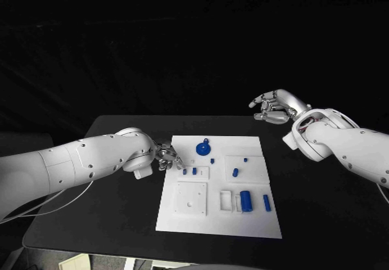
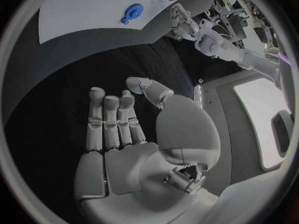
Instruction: Assemble the parts on the task board
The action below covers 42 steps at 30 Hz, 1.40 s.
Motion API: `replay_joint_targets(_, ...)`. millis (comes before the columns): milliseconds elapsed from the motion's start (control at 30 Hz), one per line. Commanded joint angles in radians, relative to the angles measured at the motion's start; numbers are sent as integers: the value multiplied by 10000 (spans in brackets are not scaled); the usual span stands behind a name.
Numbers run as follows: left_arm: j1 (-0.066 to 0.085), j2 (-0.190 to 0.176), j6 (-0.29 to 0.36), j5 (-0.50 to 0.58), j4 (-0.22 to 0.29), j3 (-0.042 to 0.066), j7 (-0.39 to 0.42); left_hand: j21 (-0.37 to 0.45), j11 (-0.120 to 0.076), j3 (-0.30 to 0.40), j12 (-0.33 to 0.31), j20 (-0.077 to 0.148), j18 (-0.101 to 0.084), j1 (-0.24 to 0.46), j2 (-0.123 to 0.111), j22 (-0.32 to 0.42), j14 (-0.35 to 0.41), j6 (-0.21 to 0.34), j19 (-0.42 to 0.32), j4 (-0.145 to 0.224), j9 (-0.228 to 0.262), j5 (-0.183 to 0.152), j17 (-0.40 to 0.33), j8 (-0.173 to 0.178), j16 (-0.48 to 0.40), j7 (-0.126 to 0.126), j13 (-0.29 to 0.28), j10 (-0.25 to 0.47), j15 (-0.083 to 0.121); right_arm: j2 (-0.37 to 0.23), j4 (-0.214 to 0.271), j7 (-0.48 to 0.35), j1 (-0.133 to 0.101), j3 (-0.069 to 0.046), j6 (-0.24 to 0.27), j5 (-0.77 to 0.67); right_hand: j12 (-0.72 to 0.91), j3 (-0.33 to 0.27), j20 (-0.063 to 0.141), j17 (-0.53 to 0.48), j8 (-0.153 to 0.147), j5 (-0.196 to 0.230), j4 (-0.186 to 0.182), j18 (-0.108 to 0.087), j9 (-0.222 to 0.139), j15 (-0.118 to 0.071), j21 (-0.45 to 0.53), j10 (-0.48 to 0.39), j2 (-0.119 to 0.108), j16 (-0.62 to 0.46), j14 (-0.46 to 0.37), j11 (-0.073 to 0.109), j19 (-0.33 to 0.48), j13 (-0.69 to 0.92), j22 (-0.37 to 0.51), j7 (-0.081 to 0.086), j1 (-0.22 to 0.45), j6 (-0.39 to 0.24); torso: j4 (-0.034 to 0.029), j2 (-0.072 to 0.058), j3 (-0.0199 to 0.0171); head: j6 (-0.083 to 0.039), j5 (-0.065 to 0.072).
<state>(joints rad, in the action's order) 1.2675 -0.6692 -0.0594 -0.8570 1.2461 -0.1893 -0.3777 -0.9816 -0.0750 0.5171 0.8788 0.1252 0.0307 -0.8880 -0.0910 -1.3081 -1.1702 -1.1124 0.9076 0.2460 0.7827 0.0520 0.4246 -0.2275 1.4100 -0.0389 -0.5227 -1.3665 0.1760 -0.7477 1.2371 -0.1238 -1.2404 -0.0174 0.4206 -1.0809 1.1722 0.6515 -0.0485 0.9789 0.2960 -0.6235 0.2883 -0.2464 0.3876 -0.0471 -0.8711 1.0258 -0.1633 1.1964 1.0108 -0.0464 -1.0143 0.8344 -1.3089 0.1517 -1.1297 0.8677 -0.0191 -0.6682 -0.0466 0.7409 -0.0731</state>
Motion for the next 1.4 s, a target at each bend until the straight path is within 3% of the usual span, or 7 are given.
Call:
replay_joint_targets(33,-57,24,48,-590,76,-7,201,55,68,-55,-36,1300,-45,46,-126,-76,20,-34,26,-62,-12,-35,-6,56,-38,-40,13,-11,-55,-4,32,-47,-2,-3,-45,-15,-2,69,-1,-11,-41,-55,-2,-154,-15,-58,2,-80,-80,-23,-16,-10,45,-9,-175,80,-36,-12,-8,1,0,-2,2)
replay_joint_targets(133,-102,59,133,-902,87,-17,171,91,78,-254,-59,1273,-76,695,-554,-51,39,-40,18,-532,-25,-47,-13,63,-52,-50,25,6,-76,-8,47,-47,-2,-3,-44,-15,-1,70,-1,-11,-41,-55,-2,-154,-15,-58,2,-80,-79,-23,-16,-10,45,-9,-175,80,-36,-12,-3,-3,4,-15,3)
replay_joint_targets(233,-143,120,157,-1179,61,-52,122,138,57,-398,-74,1306,-31,1160,-724,-34,57,-33,-13,-916,-38,-31,-11,75,-51,-29,30,15,-53,-8,48,-45,-2,-3,-40,-15,-1,71,-1,-12,-41,-56,-2,-154,-14,-57,2,-80,-79,-23,-16,-10,45,-9,-175,80,-37,-12,-3,-3,5,-7,5)
replay_joint_targets(733,-259,373,118,-1460,-192,-92,-1,172,27,-413,-87,1362,44,1487,-865,-42,82,-21,-29,-1472,-47,-29,-2,82,-35,-1,23,25,-13,-5,41,-48,-2,-3,-43,-15,0,75,-1,-12,-40,-59,-1,-154,-15,-57,0,-80,-81,-21,-16,-10,44,-9,-174,80,-38,-12,1,-6,10,4,32)
replay_joint_targets(933,-263,439,-31,-1484,-293,-101,-100,152,24,-386,-76,1370,54,1337,-703,-62,75,-22,-22,-1442,-40,-28,5,74,-19,2,12,17,-8,-6,45,-48,-2,-3,-43,-14,1,76,-1,-12,-39,-60,-1,-154,-14,-56,0,-80,-83,-21,-15,-10,44,-9,-174,80,-36,-12,-6,-4,3,15,34)
replay_joint_targets(1167,-316,542,-253,-1486,-363,-170,-132,115,24,-678,-58,1352,35,884,-111,-115,75,-39,-49,-953,-35,-17,12,48,-1,2,-10,23,-10,-5,54,-48,-2,-3,-52,-13,2,77,-1,-13,-38,-61,-2,-154,-14,-56,-1,-80,-84,-20,-15,-11,43,-9,-174,80,-35,-12,-2,-4,9,17,47)
replay_joint_targets(1400,-369,621,-185,-1452,-410,-183,-99,122,15,-813,-53,1348,27,794,61,-113,64,-93,-42,-788,-42,-13,9,23,1,14,-12,8,-7,3,55,-48,-2,-3,-54,-12,3,79,-2,-13,-37,-63,-3,-154,-14,-56,-2,-80,-83,-20,-15,-11,43,-8,-174,80,-32,-11,-3,-6,8,28,58)
